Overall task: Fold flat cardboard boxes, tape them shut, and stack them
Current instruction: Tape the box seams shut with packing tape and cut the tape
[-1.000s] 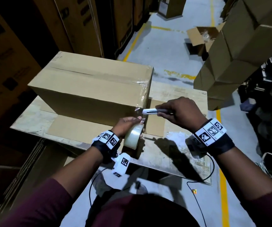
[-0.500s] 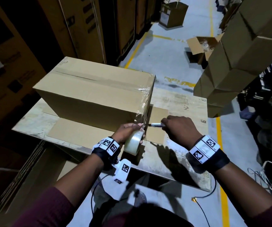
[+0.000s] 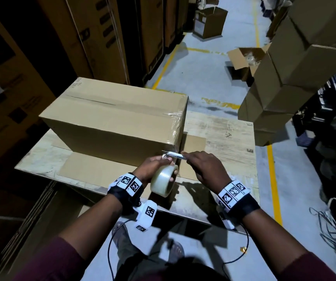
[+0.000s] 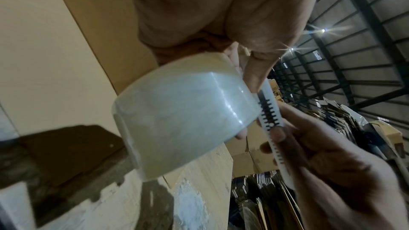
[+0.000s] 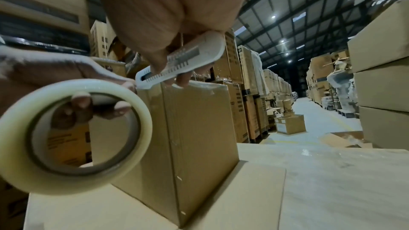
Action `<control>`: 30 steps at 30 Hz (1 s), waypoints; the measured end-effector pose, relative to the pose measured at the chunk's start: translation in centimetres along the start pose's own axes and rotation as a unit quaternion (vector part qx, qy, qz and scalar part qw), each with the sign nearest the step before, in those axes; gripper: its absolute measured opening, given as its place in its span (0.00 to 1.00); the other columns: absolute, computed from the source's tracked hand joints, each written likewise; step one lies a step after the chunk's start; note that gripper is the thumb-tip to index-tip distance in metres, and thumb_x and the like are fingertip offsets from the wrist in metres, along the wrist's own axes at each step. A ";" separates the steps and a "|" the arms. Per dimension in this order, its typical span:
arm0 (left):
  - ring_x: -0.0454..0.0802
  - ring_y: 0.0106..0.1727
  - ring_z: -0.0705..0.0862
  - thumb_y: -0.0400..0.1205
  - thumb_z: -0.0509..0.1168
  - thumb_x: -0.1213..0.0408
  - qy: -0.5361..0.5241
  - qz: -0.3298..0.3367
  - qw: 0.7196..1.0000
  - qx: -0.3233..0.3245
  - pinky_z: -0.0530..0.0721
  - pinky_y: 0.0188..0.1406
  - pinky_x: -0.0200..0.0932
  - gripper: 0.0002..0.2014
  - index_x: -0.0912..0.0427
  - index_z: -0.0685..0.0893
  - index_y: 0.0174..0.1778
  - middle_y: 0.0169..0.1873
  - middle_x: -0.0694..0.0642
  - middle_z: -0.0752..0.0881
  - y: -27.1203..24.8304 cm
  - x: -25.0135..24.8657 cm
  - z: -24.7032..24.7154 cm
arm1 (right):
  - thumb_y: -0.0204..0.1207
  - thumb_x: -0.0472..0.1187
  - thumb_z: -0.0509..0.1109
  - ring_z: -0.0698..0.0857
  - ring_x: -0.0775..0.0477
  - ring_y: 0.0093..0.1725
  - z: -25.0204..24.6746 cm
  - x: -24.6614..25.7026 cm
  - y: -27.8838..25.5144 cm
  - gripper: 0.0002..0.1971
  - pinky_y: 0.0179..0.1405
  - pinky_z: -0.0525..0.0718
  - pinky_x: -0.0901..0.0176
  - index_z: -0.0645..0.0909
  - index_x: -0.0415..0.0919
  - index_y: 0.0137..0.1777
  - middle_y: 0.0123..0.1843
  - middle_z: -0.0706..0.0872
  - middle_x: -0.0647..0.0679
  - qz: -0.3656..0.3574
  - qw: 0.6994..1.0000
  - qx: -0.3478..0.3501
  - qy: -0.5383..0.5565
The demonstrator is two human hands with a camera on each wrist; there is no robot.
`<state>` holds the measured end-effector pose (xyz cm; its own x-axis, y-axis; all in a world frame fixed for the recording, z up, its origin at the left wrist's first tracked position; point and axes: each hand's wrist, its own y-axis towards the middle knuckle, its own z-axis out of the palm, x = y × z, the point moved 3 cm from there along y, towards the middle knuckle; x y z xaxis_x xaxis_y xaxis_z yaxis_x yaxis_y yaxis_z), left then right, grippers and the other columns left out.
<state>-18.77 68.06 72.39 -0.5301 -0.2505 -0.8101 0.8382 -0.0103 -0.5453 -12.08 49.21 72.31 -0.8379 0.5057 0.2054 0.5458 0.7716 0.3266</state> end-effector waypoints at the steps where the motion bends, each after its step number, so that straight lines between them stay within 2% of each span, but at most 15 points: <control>1: 0.52 0.26 0.87 0.87 0.63 0.66 0.002 -0.003 1.000 0.000 0.85 0.25 0.40 0.05 0.64 0.82 0.49 0.31 0.60 0.90 0.1 0.1 -0.1 | 0.70 0.26 0.76 0.84 0.38 0.41 0.5 -0.3 0.0 0.31 0.34 0.72 0.56 0.80 0.44 0.74 0.52 0.89 0.44 0.007 1.000 0.006 -0.011; 4: 0.53 0.33 0.88 0.87 0.64 0.66 0.040 -0.024 0.999 0.018 0.85 0.32 0.43 0.06 0.63 0.85 0.51 0.40 0.62 0.90 0.6 0.9 -0.4 | 0.58 0.27 0.84 0.86 0.40 0.38 1.9 -1.2 -1.3 0.34 0.32 0.76 0.55 0.88 0.47 0.65 0.48 0.90 0.47 0.010 0.995 0.058 -0.075; 5: 0.52 0.33 0.88 0.87 0.64 0.65 0.056 -0.034 0.998 0.025 0.85 0.31 0.42 0.06 0.62 0.86 0.50 0.40 0.61 0.90 0.6 1.2 -0.3 | 0.58 0.28 0.85 0.87 0.40 0.39 2.2 -1.7 -2.1 0.33 0.32 0.76 0.55 0.88 0.48 0.64 0.47 0.90 0.48 0.034 0.993 0.079 -0.080; 8: 0.53 0.27 0.87 0.87 0.64 0.68 0.038 -0.059 0.997 0.038 0.85 0.25 0.40 0.06 0.63 0.84 0.46 0.33 0.61 0.89 0.8 2.6 0.4 | 0.75 0.36 0.77 0.85 0.39 0.48 3.2 -4.4 -5.3 0.26 0.39 0.73 0.54 0.81 0.50 0.73 0.53 0.86 0.46 0.151 0.979 0.127 -0.043; 11: 0.56 0.28 0.88 0.84 0.67 0.70 0.034 -0.062 0.997 0.038 0.87 0.28 0.43 0.03 0.65 0.84 0.50 0.35 0.63 0.90 1.7 4.2 1.2 | 0.79 0.45 0.73 0.85 0.39 0.51 4.0 -7.3 -9.1 0.18 0.42 0.80 0.52 0.80 0.49 0.69 0.53 0.83 0.46 0.294 0.940 0.169 -0.041; 13: 0.58 0.31 0.88 0.80 0.71 0.71 0.040 -0.063 0.997 0.033 0.89 0.34 0.45 0.05 0.64 0.86 0.51 0.38 0.63 0.90 2.4 4.8 2.2 | 0.79 0.43 0.74 0.86 0.36 0.54 4.3 -9.5 -11.1 0.16 0.45 0.83 0.50 0.80 0.44 0.65 0.54 0.83 0.42 0.393 0.904 0.166 -0.042; 17: 0.62 0.47 0.88 0.69 0.74 0.69 0.089 -0.050 0.993 0.061 0.84 0.61 0.62 0.12 0.56 0.91 0.47 0.48 0.61 0.90 3.3 5.4 5.0 | 0.78 0.33 0.73 0.84 0.29 0.56 5.0 -13.0 -13.5 0.16 0.49 0.82 0.44 0.80 0.35 0.64 0.58 0.82 0.32 0.529 0.843 0.093 -0.003; 20: 0.61 0.58 0.84 0.67 0.72 0.71 0.138 -0.034 0.986 0.089 0.78 0.68 0.63 0.15 0.51 0.92 0.46 0.50 0.54 0.90 4.0 5.3 6.8 | 0.79 0.36 0.73 0.86 0.30 0.55 6.1 -14.4 -13.8 0.14 0.51 0.86 0.45 0.83 0.33 0.63 0.58 0.84 0.32 0.553 0.821 0.138 0.038; 22: 0.61 0.54 0.85 0.67 0.72 0.72 0.149 -0.029 0.983 0.102 0.80 0.63 0.59 0.16 0.49 0.91 0.47 0.49 0.55 0.90 4.2 5.1 7.7 | 0.80 0.40 0.73 0.88 0.33 0.52 5.9 -14.3 -13.2 0.14 0.51 0.88 0.48 0.86 0.36 0.63 0.55 0.88 0.35 0.560 0.813 0.138 0.083; 23: 0.60 0.51 0.85 0.67 0.71 0.73 0.146 -0.027 0.983 0.104 0.81 0.60 0.58 0.17 0.50 0.91 0.48 0.48 0.57 0.90 4.4 5.0 8.1 | 0.79 0.43 0.75 0.89 0.35 0.52 5.4 -14.0 -12.6 0.14 0.54 0.88 0.46 0.88 0.39 0.62 0.56 0.89 0.37 0.561 0.808 0.094 0.151; 25: 0.59 0.47 0.86 0.72 0.69 0.78 0.142 -0.022 0.984 0.106 0.83 0.55 0.54 0.18 0.54 0.89 0.52 0.46 0.60 0.89 4.7 4.9 8.7 | 0.76 0.51 0.79 0.91 0.38 0.55 3.4 -12.1 -11.1 0.13 0.60 0.89 0.39 0.91 0.45 0.56 0.59 0.91 0.44 0.539 0.761 -0.016 0.360; 26: 0.58 0.46 0.87 0.74 0.68 0.81 0.145 -0.020 0.983 0.109 0.84 0.53 0.52 0.18 0.56 0.88 0.55 0.45 0.60 0.89 5.0 4.9 8.9 | 0.76 0.53 0.80 0.92 0.41 0.55 2.3 -10.7 -10.1 0.13 0.57 0.91 0.39 0.92 0.46 0.54 0.58 0.92 0.46 0.510 0.723 -0.028 0.465; 27: 0.58 0.46 0.87 0.76 0.66 0.82 0.149 -0.019 0.982 0.114 0.84 0.51 0.50 0.18 0.58 0.87 0.56 0.45 0.60 0.89 5.2 5.0 9.1 | 0.76 0.52 0.80 0.92 0.45 0.56 1.3 -9.5 -9.2 0.14 0.52 0.92 0.45 0.92 0.45 0.55 0.57 0.92 0.47 0.474 0.702 -0.006 0.531; 28: 0.58 0.47 0.87 0.76 0.67 0.81 0.153 -0.020 0.981 0.115 0.85 0.51 0.50 0.18 0.58 0.86 0.58 0.47 0.62 0.89 5.4 5.1 9.4 | 0.76 0.50 0.80 0.92 0.50 0.55 0.2 -8.3 -8.3 0.14 0.48 0.91 0.56 0.92 0.44 0.57 0.55 0.93 0.48 0.438 0.713 0.028 0.547; 30: 0.58 0.51 0.87 0.72 0.71 0.75 0.154 -0.022 0.981 0.113 0.85 0.58 0.58 0.20 0.54 0.87 0.59 0.51 0.64 0.90 5.8 5.4 9.6 | 0.73 0.46 0.83 0.91 0.57 0.49 -0.8 -7.3 -7.2 0.12 0.45 0.86 0.66 0.92 0.43 0.55 0.49 0.94 0.50 0.377 0.788 0.066 0.481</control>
<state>-15.58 57.31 66.92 -0.5513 0.0588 -0.8322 0.8018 -0.2383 -0.5480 -9.87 39.68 69.16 0.1436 0.3621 0.9210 0.8336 0.4574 -0.3098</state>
